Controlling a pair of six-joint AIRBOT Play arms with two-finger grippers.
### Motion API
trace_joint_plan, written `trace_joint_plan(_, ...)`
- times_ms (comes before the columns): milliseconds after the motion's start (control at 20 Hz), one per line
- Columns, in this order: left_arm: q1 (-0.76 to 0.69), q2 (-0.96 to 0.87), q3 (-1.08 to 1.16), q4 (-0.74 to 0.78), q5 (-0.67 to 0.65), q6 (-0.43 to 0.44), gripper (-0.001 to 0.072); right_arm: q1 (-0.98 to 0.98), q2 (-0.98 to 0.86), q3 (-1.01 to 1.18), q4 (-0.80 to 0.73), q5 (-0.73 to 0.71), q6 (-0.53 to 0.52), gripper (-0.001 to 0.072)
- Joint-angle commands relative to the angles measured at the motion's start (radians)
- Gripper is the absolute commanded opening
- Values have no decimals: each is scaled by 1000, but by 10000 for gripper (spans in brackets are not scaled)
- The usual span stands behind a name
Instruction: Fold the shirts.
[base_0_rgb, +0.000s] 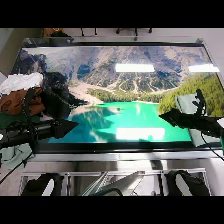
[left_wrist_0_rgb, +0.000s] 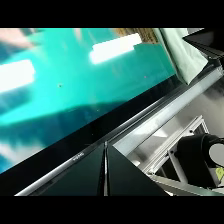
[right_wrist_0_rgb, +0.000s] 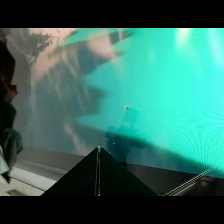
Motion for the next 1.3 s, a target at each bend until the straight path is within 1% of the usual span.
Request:
trace_joint_plan(0, -1, 1, 0, 1, 0, 0, 15, -1, 1, 0, 0, 1, -1, 24)
trace_joint_plan(200, 0, 0, 0, 1, 2, 0, 15, -1, 1, 0, 0, 1, -1, 23)
trace_joint_plan(500, 0, -5, 2, 5, 86, 1, 15, -1, 1, 0, 0, 1, -1, 23)
trace_joint_plan(550, 0, -22, 17, 26, 103, 1, 15, -1, 1, 0, 0, 1, -1, 23)
trace_joint_plan(700, 0, -134, 132, 168, 106, 1, 15, -1, 1, 0, 0, 1, -1, 23)
trace_joint_plan(850, 0, -285, 313, 368, 167, -3, 19, -1, 1, 0, 0, 1, -1, 23)
trace_joint_plan(900, 0, -339, 378, 421, 190, -2, 212, -1, 1, 0, 0, 2, -1, 24)
trace_joint_plan(950, 0, -390, 435, 468, 212, -3, 637, -1, 1, 0, 0, 2, -1, 23)
trace_joint_plan(1000, 0, -447, 495, 517, 228, -4, 695, -1, 1, 0, 0, 1, -1, 23)
trace_joint_plan(1050, 1, -502, 552, 577, 237, -13, 694, -1, 1, 0, 0, 1, -1, 23)
trace_joint_plan(1250, 48, -732, 764, 886, 244, -158, 695, -1, 1, 0, 0, 1, -1, 23)
